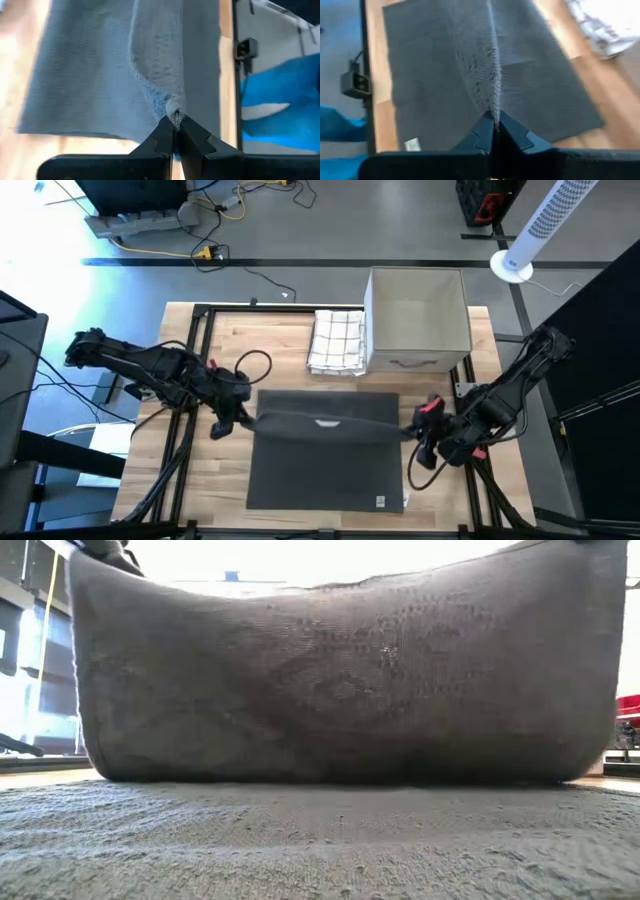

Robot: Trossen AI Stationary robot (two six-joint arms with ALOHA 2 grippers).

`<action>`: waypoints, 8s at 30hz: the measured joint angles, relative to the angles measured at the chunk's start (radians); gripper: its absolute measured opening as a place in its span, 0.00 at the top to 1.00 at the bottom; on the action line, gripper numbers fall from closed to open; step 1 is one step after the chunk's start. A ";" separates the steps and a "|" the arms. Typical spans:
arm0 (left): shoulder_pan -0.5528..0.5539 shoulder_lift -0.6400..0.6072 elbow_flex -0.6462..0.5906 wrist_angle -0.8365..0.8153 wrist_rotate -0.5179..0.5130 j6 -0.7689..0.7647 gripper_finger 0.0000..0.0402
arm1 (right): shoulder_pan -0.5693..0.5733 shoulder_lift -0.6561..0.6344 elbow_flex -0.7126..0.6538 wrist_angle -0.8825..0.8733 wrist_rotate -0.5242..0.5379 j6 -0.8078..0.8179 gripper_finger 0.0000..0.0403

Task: Fold towel
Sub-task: Fold the gray towel

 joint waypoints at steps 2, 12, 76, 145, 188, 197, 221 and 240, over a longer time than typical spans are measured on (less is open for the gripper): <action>-0.019 0.015 0.000 0.003 0.008 0.001 0.99 | 0.000 0.009 -0.040 0.089 -0.030 -0.001 1.00; -0.104 0.085 -0.148 0.286 0.123 -0.138 0.99 | 0.000 0.108 -0.208 0.380 -0.239 -0.019 1.00; -0.223 0.325 -0.307 0.450 -0.095 -0.302 0.73 | -0.126 0.123 -0.209 0.257 -0.255 0.103 0.73; 0.536 0.079 -0.537 0.584 -0.029 0.415 0.45 | -0.813 0.349 -0.376 0.380 -0.490 -0.779 0.61; 0.643 0.301 -0.327 0.240 -0.123 0.516 0.99 | -0.817 0.102 -0.375 0.280 -0.405 -0.687 1.00; 0.640 0.299 -0.019 -0.017 -0.154 0.630 0.99 | -0.808 -0.127 -0.247 0.147 -0.412 -0.670 1.00; 0.145 0.378 -0.069 0.033 0.148 0.321 0.99 | -0.309 0.141 -0.210 0.199 -0.821 -0.512 1.00; 0.030 0.495 -0.068 0.150 0.294 0.316 0.99 | -0.183 0.235 -0.210 0.383 -0.938 -0.494 1.00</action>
